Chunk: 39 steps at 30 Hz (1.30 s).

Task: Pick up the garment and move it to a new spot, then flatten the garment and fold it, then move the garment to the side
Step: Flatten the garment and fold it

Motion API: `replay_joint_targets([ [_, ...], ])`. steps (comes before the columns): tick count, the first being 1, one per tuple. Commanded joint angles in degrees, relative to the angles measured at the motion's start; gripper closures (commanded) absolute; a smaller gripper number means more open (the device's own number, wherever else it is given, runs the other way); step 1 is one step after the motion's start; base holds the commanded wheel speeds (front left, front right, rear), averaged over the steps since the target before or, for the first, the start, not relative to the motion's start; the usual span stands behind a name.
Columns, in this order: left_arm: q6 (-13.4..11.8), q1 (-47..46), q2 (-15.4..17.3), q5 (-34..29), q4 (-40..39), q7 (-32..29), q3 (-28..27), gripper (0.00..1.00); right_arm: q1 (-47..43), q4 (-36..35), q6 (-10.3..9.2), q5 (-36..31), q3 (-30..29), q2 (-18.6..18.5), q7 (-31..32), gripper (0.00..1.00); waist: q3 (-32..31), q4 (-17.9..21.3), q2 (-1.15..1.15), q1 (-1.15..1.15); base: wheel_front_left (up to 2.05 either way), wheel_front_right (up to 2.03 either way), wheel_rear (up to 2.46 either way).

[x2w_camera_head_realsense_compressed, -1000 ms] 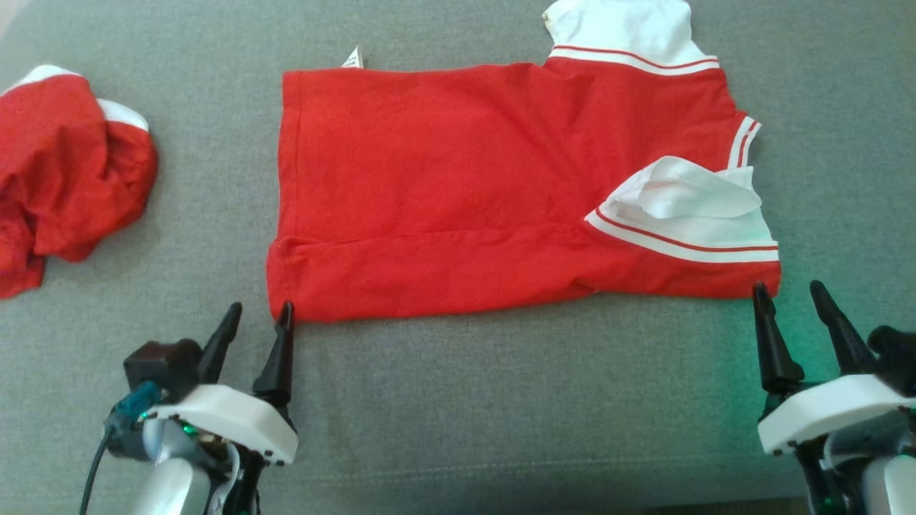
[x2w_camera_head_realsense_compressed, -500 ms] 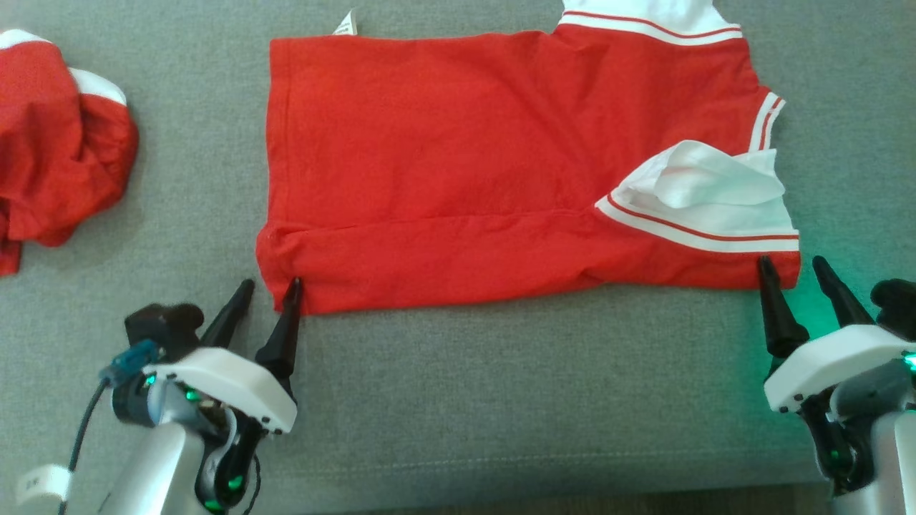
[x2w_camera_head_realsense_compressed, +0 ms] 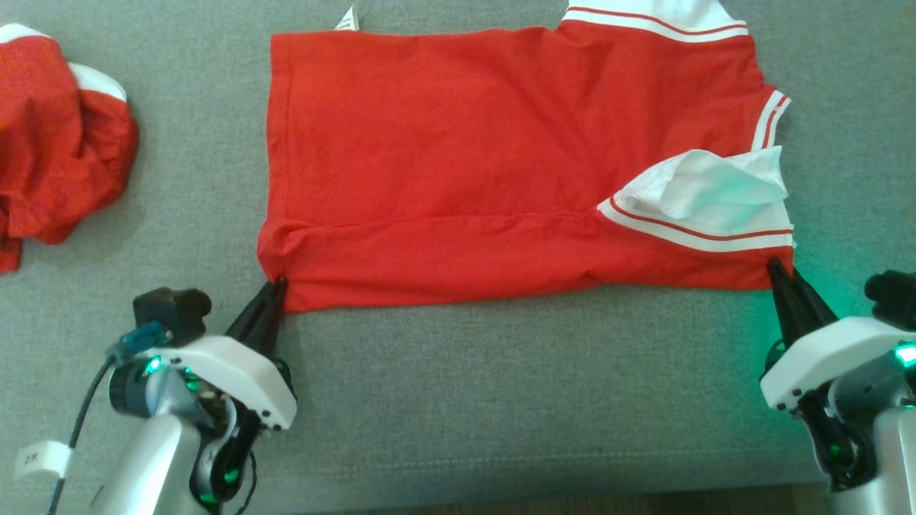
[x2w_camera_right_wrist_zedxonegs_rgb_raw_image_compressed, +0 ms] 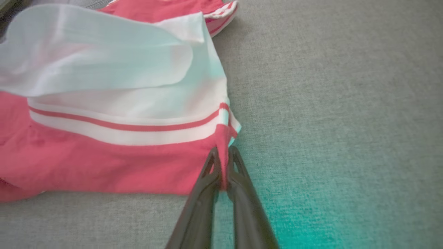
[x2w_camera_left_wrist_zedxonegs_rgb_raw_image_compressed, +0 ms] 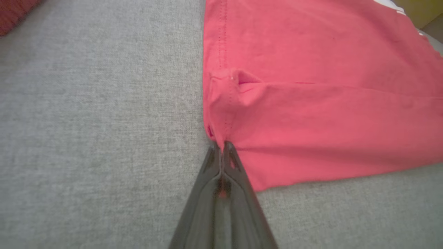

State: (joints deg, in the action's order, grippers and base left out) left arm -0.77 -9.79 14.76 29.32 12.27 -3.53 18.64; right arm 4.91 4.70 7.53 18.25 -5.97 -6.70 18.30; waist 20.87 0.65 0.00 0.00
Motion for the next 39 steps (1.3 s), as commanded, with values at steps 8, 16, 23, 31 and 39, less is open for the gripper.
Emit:
replay_joint_targets([
  [8,-2.4,4.7,3.5,-0.4,-4.5,-1.5,-2.2,1.0,-8.1,-7.7,-0.04,1.2,-1.1,1.5,3.9,1.0,-3.5,-0.6,0.0,0.0,0.0,0.0,0.0],
  [16,-4.0,8.8,4.6,0.6,-6.7,-3.4,-2.8,1.0,-16.0,-12.8,-0.04,1.8,-2.1,2.8,7.0,1.0,-6.8,-0.3,0.0,0.0,0.0,0.0,0.0],
  [23,-5.2,10.6,4.3,1.0,-7.6,-5.0,-2.2,0.79,-17.7,-14.2,-0.04,1.9,-1.9,3.1,6.7,0.16,-7.8,0.3,0.0,0.0,0.0,0.0,0.0],
  [31,-7.9,9.9,4.2,-1.2,-8.4,-1.4,-3.2,0.0,-13.7,-17.6,-0.04,-3.1,0.0,0.5,-4.6,0.0,-8.9,0.6,0.0,0.0,0.0,0.0,0.0],
  [39,-10.8,6.6,4.1,-6.1,-13.3,8.2,-4.7,0.0,-9.1,-19.1,-0.04,-7.0,3.4,0.0,-14.9,0.0,-10.2,0.4,0.0,0.0,0.0,0.0,0.0],
])
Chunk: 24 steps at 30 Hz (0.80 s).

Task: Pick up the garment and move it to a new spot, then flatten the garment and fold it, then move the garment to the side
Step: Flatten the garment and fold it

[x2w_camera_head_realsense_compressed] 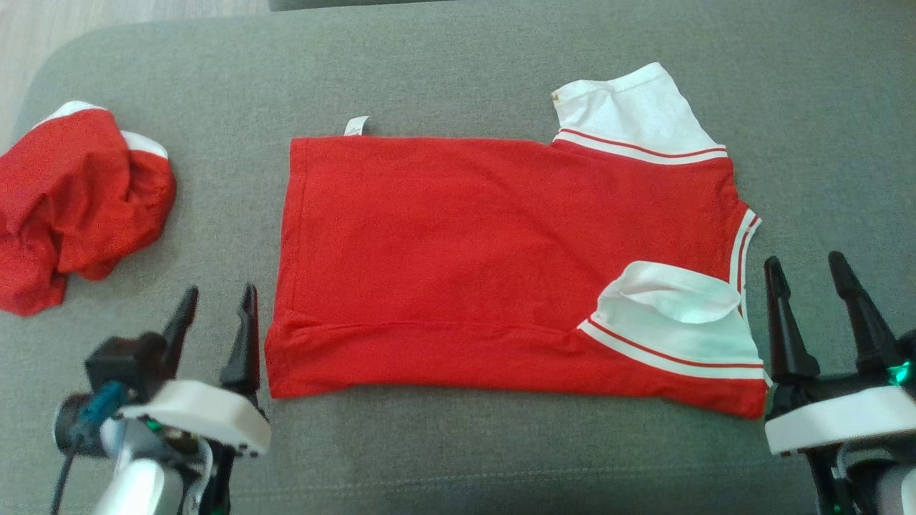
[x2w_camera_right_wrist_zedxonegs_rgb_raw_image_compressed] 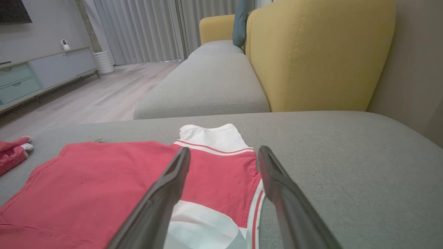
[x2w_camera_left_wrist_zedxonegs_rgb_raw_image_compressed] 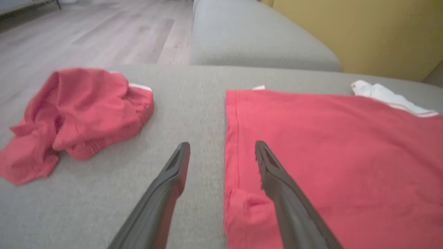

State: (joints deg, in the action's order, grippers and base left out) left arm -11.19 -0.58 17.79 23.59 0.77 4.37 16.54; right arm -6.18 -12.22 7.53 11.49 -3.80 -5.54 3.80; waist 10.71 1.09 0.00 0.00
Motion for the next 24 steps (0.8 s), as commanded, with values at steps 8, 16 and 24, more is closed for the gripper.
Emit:
replay_joint_targets([
  [8,-0.9,-4.6,1.1,-1.7,-4.2,3.4,-2.7,0.0,3.9,-1.8,-0.04,-0.6,2.0,-1.1,-1.9,0.0,-0.4,0.0,0.0,0.0,0.0,0.0,0.0],
  [16,-1.1,-4.7,0.9,-1.6,-3.3,3.6,-2.3,0.0,4.5,-1.2,-0.04,-0.4,1.9,-0.7,-1.7,0.0,0.1,-0.1,0.0,0.0,0.0,0.0,0.0],
  [24,2.7,-11.9,0.7,-0.3,-0.2,2.5,-0.5,0.0,5.8,-1.8,-0.04,-0.8,1.8,0.0,-1.6,0.0,4.3,-0.2,0.0,0.0,0.0,0.0,0.0],
])
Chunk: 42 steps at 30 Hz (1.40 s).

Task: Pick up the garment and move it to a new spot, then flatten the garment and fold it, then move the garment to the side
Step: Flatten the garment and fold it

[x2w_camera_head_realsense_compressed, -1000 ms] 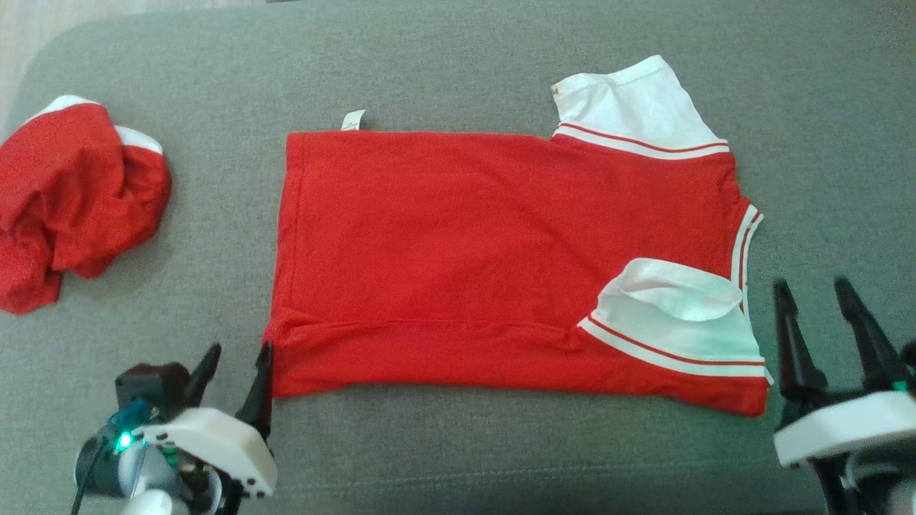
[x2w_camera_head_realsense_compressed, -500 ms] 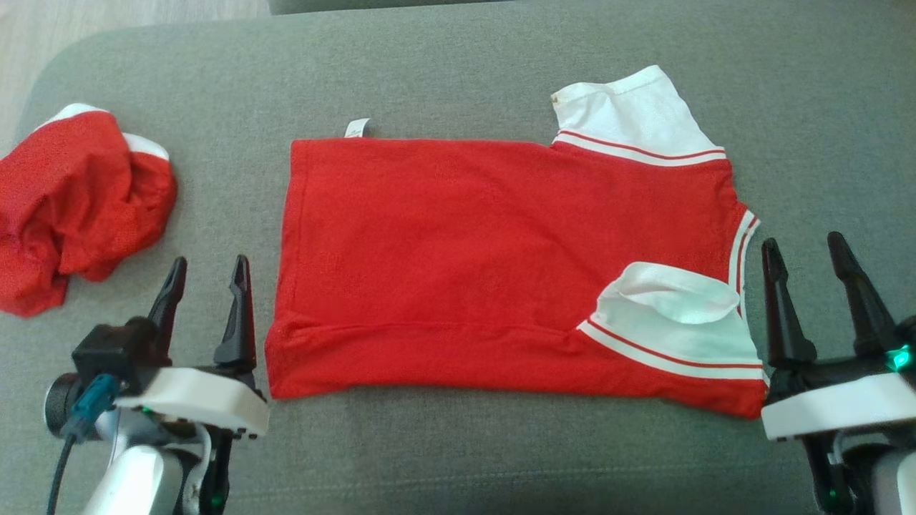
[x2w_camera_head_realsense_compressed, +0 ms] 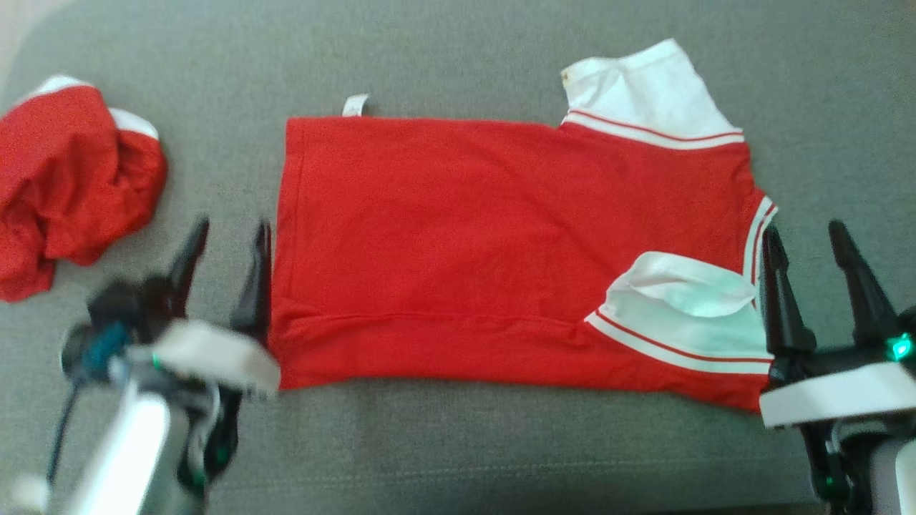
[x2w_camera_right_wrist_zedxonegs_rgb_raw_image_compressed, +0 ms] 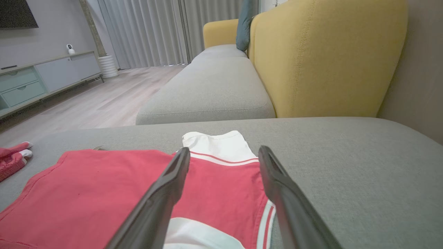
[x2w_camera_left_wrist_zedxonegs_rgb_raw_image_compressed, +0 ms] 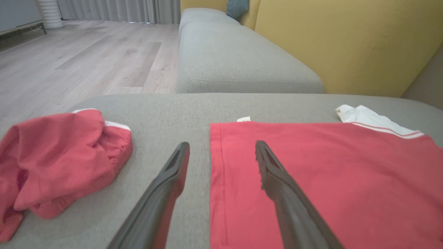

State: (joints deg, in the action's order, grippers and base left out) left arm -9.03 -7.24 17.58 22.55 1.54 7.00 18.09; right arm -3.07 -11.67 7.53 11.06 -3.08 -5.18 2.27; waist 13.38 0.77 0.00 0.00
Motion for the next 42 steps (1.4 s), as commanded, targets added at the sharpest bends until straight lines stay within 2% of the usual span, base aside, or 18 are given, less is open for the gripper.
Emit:
replay_joint_targets([
  [1,1.2,-7.1,0.7,1.2,0.0,-0.5,-2.0,0.0,3.0,-2.5,-0.04,-0.5,1.2,-0.2,-0.1,0.0,2.4,0.2,0.0,0.0,0.0,0.0,0.0],
  [9,5.8,-21.8,-0.9,5.2,11.8,-3.3,-2.6,0.0,5.4,-3.0,-0.04,-1.4,2.2,0.6,-0.1,0.0,8.1,2.0,0.0,0.0,0.0,0.0,0.0],
  [18,12.4,-38.0,-0.7,6.7,36.3,-6.3,-1.2,0.0,7.8,-1.8,-0.04,-1.5,3.8,1.1,-0.9,0.0,12.6,4.5,0.0,0.0,0.0,0.0,0.0],
  [24,14.6,-42.1,-1.5,6.9,46.4,-7.4,0.8,0.0,7.8,-0.5,-0.04,-1.2,4.1,1.5,-1.6,0.0,12.9,4.4,0.0,0.0,0.0,0.0,0.0],
  [31,15.7,-44.7,-1.6,4.0,52.9,-8.7,5.8,0.0,8.4,0.9,-0.04,-0.4,4.1,1.8,-1.8,0.0,12.8,4.1,0.0,0.0,0.0,0.0,0.0],
  [32,15.8,-45.0,-1.7,3.8,53.5,-8.6,6.2,0.19,8.5,1.0,-0.04,-0.3,4.1,1.8,-1.7,0.0,12.8,4.1,0.0,0.0,0.0,0.0,0.0],
  [33,15.9,-45.3,-1.8,3.7,54.1,-8.4,6.6,0.67,8.6,1.3,-0.04,-0.2,4.1,1.8,-1.7,0.0,12.7,4.1,0.0,0.0,0.0,0.0,0.0],
  [34,16.0,-45.6,-1.9,3.7,54.5,-7.8,6.8,1.0,8.8,1.5,-0.04,-0.1,4.0,1.8,-1.6,0.0,12.7,4.1,0.0,0.0,0.0,0.0,0.0],
  [42,15.9,-47.6,-2.9,3.3,57.2,-2.7,7.7,1.0,14.2,4.5,-0.04,-1.0,0.9,-1.1,0.4,0.0,11.9,3.3,0.0,0.0,0.0,0.0,0.0],
])
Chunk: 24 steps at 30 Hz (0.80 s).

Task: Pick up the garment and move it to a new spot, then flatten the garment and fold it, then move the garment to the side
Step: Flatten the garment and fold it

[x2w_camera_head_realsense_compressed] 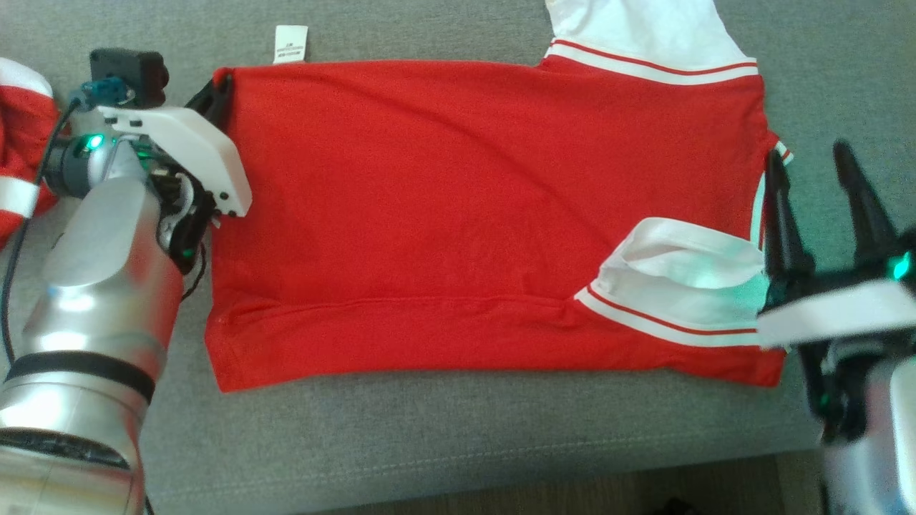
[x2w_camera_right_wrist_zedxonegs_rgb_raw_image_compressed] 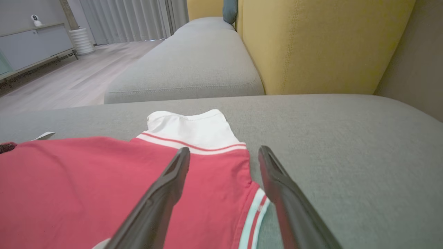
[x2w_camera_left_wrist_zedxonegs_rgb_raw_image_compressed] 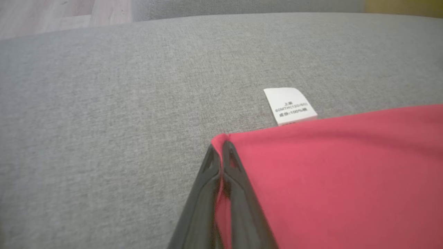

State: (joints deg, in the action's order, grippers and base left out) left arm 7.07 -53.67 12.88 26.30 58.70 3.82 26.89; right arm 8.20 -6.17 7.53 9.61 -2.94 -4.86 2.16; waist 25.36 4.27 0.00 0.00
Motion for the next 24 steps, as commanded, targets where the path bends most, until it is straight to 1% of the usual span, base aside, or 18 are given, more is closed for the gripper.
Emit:
replay_joint_targets([
  [1,-0.3,-1.5,1.6,-0.4,0.3,1.1,-1.1,1.0,4.5,0.0,-0.04,0.9,0.4,-2.0,1.0,0.0,0.0,-0.4,0.0,0.0,0.0,0.0,0.0],
  [4,-0.3,-2.4,0.7,-0.5,0.6,2.3,-0.7,1.0,10.6,4.3,-0.04,2.3,-0.2,-4.3,2.5,0.0,0.4,-1.4,0.0,0.0,0.0,0.0,0.0],
  [8,-0.2,-3.5,-1.2,-0.4,0.6,3.8,0.1,1.0,19.2,12.6,-0.04,4.6,0.4,-7.1,3.8,0.0,1.4,-3.4,0.0,0.0,0.0,0.0,0.0],
  [9,-0.2,-3.5,-1.2,-0.4,0.6,3.8,0.1,1.0,19.2,12.6,-0.04,4.6,0.4,-7.1,3.8,0.0,1.4,-3.4,0.0,0.0,0.0,0.0,0.0],
  [17,0.2,-6.3,-4.6,-1.0,0.0,6.4,2.9,1.0,34.3,30.7,-0.04,5.9,3.0,-10.4,6.8,0.0,4.6,-7.4,0.0,0.0,0.0,0.0,0.0],
  [24,0.3,-8.2,-5.6,-0.6,-0.6,8.0,4.3,1.0,43.4,42.2,-0.04,5.5,6.0,-11.8,8.1,0.0,7.3,-8.9,0.0,0.0,0.0,0.0,0.0],
])
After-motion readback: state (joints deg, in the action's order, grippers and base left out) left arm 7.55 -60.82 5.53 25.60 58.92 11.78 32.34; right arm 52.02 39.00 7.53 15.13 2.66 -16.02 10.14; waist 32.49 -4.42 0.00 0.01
